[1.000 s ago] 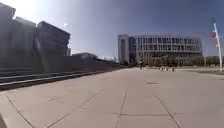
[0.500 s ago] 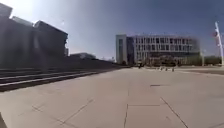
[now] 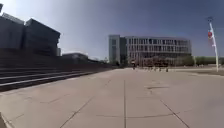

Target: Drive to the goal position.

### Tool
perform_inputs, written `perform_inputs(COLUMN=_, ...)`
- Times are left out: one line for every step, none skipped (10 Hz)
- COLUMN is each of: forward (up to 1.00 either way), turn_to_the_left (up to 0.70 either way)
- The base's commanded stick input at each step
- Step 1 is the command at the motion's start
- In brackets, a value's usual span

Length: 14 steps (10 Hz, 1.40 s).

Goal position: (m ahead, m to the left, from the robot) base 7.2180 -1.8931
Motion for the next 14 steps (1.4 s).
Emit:
perform_inputs(forward=1.0, turn_to_the_left=0.0)
perform_inputs(forward=1.0, turn_to_the_left=0.0)
perform_inputs(forward=1.0, turn_to_the_left=0.0)
perform_inputs(forward=1.0, turn_to_the_left=0.0)
perform_inputs(forward=1.0, turn_to_the_left=-0.22)
perform_inputs(forward=1.0, turn_to_the_left=-0.27)
perform_inputs(forward=1.0, turn_to_the_left=-0.27)
perform_inputs(forward=1.0, turn_to_the_left=-0.27)
perform_inputs(forward=1.0, turn_to_the_left=-0.27)
perform_inputs(forward=1.0, turn_to_the_left=-0.27)
perform_inputs(forward=1.0, turn_to_the_left=-0.27)
perform_inputs(forward=1.0, turn_to_the_left=-0.14)
perform_inputs(forward=1.0, turn_to_the_left=0.0)
perform_inputs(forward=1.0, turn_to_the_left=0.0)
